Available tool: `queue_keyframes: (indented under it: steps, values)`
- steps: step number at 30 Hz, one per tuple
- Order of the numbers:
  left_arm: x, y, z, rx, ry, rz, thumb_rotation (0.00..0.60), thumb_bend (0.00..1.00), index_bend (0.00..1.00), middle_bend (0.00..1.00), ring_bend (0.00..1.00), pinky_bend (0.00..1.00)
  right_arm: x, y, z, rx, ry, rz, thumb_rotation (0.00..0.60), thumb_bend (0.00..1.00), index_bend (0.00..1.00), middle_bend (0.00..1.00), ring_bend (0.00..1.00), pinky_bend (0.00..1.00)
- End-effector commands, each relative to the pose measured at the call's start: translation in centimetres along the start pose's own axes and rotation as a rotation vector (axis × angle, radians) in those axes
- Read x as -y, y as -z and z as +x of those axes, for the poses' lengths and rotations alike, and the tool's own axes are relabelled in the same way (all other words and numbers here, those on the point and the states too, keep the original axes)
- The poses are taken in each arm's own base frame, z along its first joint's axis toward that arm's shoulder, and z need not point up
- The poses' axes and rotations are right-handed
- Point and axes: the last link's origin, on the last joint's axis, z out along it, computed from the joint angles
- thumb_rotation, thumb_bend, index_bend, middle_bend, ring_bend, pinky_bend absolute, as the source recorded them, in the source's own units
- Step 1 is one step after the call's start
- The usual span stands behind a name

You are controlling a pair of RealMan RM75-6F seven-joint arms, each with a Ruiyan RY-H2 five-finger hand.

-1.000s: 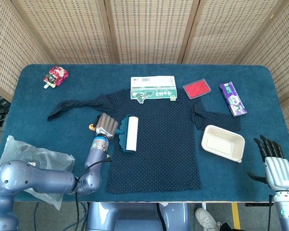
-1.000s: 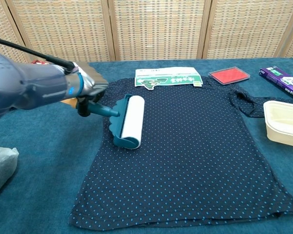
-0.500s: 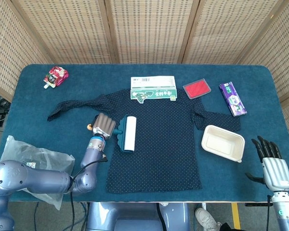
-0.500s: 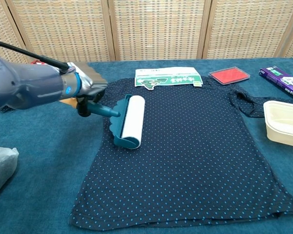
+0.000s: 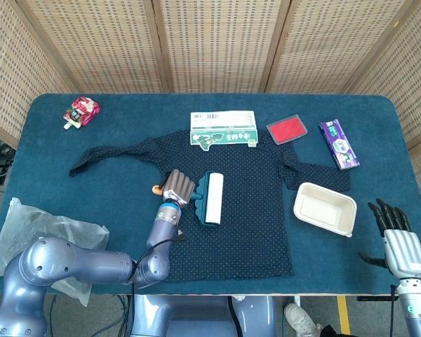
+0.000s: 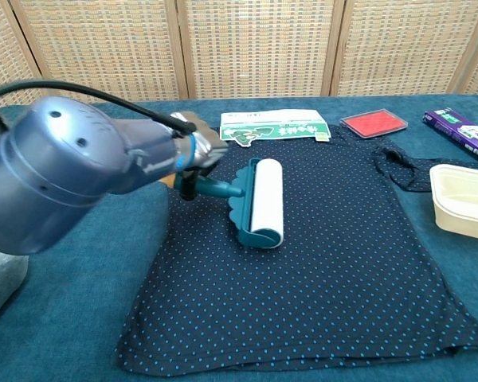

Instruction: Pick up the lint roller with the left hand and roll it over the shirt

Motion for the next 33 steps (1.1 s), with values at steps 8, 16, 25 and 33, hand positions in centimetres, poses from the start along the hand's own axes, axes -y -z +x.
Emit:
queue_keyframes:
  steps: [8,16,25,33]
  values:
    - [-1.1,0.1,0.6,-0.003,0.023,-0.004,0.600,0.85,0.97,0.92,0.72,0.68,0.3,0.4,0.3,-0.015,0.006,0.009,0.600,0.15,0.00,0.00,0.00,0.00]
    - [3.6,0.6,-2.8,0.026,0.041,0.055,0.600,0.85,0.97,0.92,0.72,0.68,0.6,0.5,0.3,-0.009,0.021,0.013,0.600,0.15,0.00,0.00,0.00,0.00]
    - [8.7,2.0,-6.5,0.003,0.115,0.082,0.600,0.85,0.97,0.92,0.72,0.67,1.1,0.7,0.2,-0.017,0.038,0.028,0.600,0.15,0.00,0.00,0.00,0.00]
    - [12.3,2.9,-8.5,-0.027,0.163,0.112,0.600,0.70,0.70,0.70,0.58,0.51,1.6,1.0,0.3,-0.026,0.051,0.039,0.600,0.15,0.00,0.00,0.00,0.00]
